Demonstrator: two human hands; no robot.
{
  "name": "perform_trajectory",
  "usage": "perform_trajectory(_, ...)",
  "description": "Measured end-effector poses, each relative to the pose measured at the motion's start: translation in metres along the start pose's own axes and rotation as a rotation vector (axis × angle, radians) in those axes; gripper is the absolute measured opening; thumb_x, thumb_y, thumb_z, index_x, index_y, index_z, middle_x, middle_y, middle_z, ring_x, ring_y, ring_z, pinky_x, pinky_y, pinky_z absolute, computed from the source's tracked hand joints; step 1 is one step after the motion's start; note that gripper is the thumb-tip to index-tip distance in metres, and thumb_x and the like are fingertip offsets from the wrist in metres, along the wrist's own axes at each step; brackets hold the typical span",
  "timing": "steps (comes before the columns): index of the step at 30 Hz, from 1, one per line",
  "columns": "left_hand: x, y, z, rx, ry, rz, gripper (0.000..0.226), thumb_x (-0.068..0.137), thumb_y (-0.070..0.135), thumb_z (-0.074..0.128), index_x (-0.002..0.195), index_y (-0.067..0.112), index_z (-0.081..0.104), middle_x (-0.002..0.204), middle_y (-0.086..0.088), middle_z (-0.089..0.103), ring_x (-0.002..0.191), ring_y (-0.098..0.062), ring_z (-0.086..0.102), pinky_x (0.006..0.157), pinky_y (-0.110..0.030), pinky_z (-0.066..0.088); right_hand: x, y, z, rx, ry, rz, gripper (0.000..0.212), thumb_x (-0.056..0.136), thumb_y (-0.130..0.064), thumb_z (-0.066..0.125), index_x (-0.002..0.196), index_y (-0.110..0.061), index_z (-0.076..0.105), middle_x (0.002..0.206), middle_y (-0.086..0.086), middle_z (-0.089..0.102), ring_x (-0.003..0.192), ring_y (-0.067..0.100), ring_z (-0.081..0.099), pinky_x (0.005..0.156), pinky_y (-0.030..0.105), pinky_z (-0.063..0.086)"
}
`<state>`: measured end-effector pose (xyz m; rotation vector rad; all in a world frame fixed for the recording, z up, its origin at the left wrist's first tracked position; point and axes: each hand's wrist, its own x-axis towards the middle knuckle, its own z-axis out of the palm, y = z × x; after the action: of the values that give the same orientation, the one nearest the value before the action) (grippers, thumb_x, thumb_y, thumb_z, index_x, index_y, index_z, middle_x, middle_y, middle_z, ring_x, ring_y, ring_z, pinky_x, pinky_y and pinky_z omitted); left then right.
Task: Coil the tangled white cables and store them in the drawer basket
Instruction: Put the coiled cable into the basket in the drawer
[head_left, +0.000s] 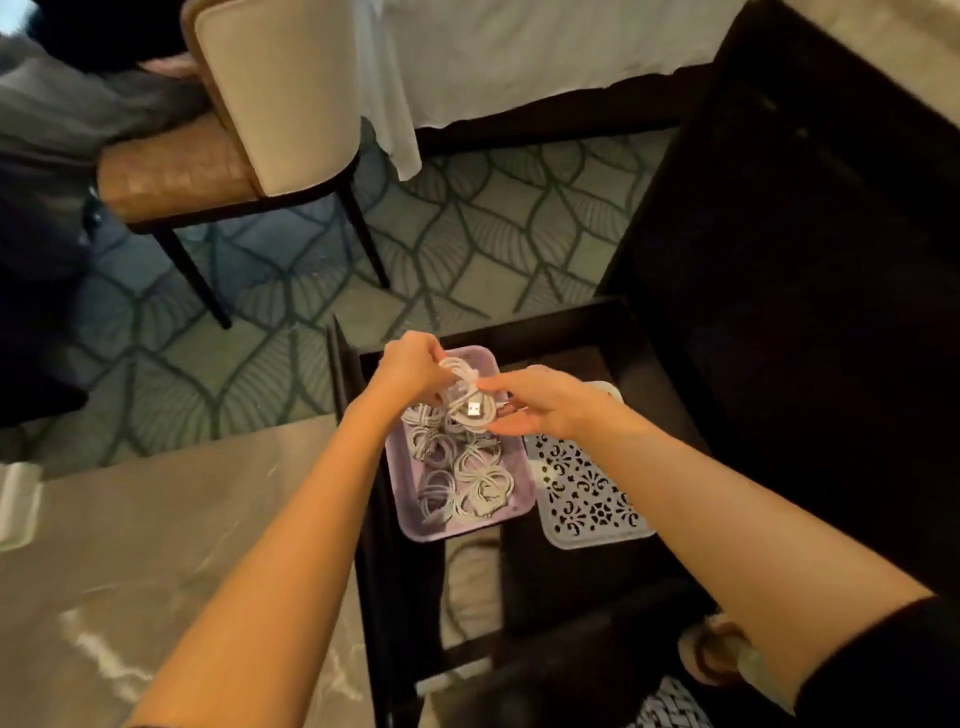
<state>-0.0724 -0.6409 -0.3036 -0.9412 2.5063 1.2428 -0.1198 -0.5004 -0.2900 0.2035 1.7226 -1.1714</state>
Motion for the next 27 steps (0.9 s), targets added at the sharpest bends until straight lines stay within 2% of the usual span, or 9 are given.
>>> perform_trajectory(4,0.013,-0.027,0.026,0.015,-0.038,-0.079,0.022,0.079,0.004,0.057,0.060,0.014,0.050,0.071,-0.008,0.064,0.076,-0.023,0.066,0.057,-0.022,0.055,0.028,0.020,0.002,-0.015,0.002,0.105,0.017,0.094,-0.016,0.053,0.078,-0.013,0.049,0.061,0.003,0.042,0.050,0.010,0.042,0.055,0.021,0.033)
perform_trajectory(6,0.017,-0.041,0.039,-0.001,-0.081,-0.131,0.022,0.079,0.002,0.058,0.063,0.013,0.048,0.079,-0.012,0.065,0.084,-0.026,0.067,0.056,-0.024,0.054,0.035,0.027,0.000,-0.017,-0.030,0.172,0.008,0.096,-0.012,0.047,0.091,-0.011,0.053,0.062,0.004,0.048,0.050,0.010,0.046,0.057,0.021,0.033)
perform_trajectory(9,0.023,-0.056,0.054,0.033,-0.148,-0.212,0.011,0.077,0.001,0.065,0.073,0.007,0.056,0.099,-0.017,0.068,0.097,-0.028,0.063,0.068,-0.030,0.050,0.044,0.041,-0.006,-0.058,-0.018,0.187,0.031,0.096,-0.009,0.045,0.126,-0.002,0.046,0.113,0.017,0.059,0.097,0.024,0.060,0.084,0.033,0.049)
perform_trajectory(12,0.032,-0.071,0.069,-0.056,-0.124,-0.300,0.028,0.078,-0.001,0.063,0.105,-0.007,0.060,0.110,-0.022,0.064,0.103,-0.032,0.062,0.078,-0.033,0.052,0.049,0.047,-0.007,-0.080,0.013,0.192,0.037,0.097,-0.008,0.042,0.134,0.002,0.043,0.129,0.020,0.053,0.118,0.030,0.053,0.093,0.036,0.045)
perform_trajectory(14,0.037,-0.079,0.079,-0.177,-0.121,-0.385,0.031,0.083,-0.004,0.055,0.113,-0.008,0.054,0.111,-0.023,0.063,0.098,-0.033,0.064,0.078,-0.034,0.056,0.052,0.048,-0.009,-0.108,0.015,0.196,0.036,0.097,-0.007,0.041,0.133,0.002,0.044,0.127,0.019,0.055,0.116,0.029,0.054,0.092,0.035,0.045)
perform_trajectory(19,0.040,-0.079,0.092,-0.429,-0.177,-0.499,0.027,0.077,-0.020,0.046,0.095,-0.003,0.055,0.095,-0.019,0.061,0.095,-0.038,0.064,0.084,-0.047,0.054,0.059,0.047,-0.012,-0.142,0.060,0.163,0.028,0.098,-0.008,0.041,0.120,0.002,0.053,0.100,0.014,0.065,0.092,0.022,0.062,0.090,0.034,0.050)
perform_trajectory(21,0.036,-0.074,0.095,-0.494,-0.164,-0.535,0.026,0.078,-0.024,0.045,0.095,-0.005,0.052,0.089,-0.019,0.057,0.091,-0.037,0.063,0.067,-0.040,0.058,0.063,0.047,-0.013,-0.121,0.062,0.166,0.026,0.097,-0.008,0.041,0.118,0.002,0.055,0.090,0.011,0.065,0.085,0.020,0.063,0.089,0.033,0.051)
perform_trajectory(24,0.034,-0.072,0.106,-0.517,-0.197,-0.558,0.043,0.085,-0.021,0.042,0.125,-0.008,0.042,0.128,-0.022,0.050,0.102,-0.034,0.061,0.036,-0.025,0.050,0.064,0.047,-0.015,-0.100,0.051,0.171,0.025,0.097,-0.008,0.042,0.116,0.002,0.055,0.088,0.010,0.066,0.079,0.018,0.064,0.086,0.032,0.051)
perform_trajectory(27,0.035,-0.078,0.114,-0.512,-0.182,-0.585,0.035,0.094,0.001,0.045,0.129,-0.006,0.044,0.124,-0.025,0.054,0.103,-0.031,0.061,0.052,-0.026,0.051,0.064,0.047,-0.016,-0.087,0.042,0.172,0.024,0.097,-0.008,0.041,0.115,0.001,0.056,0.087,0.010,0.065,0.078,0.017,0.063,0.084,0.032,0.051)
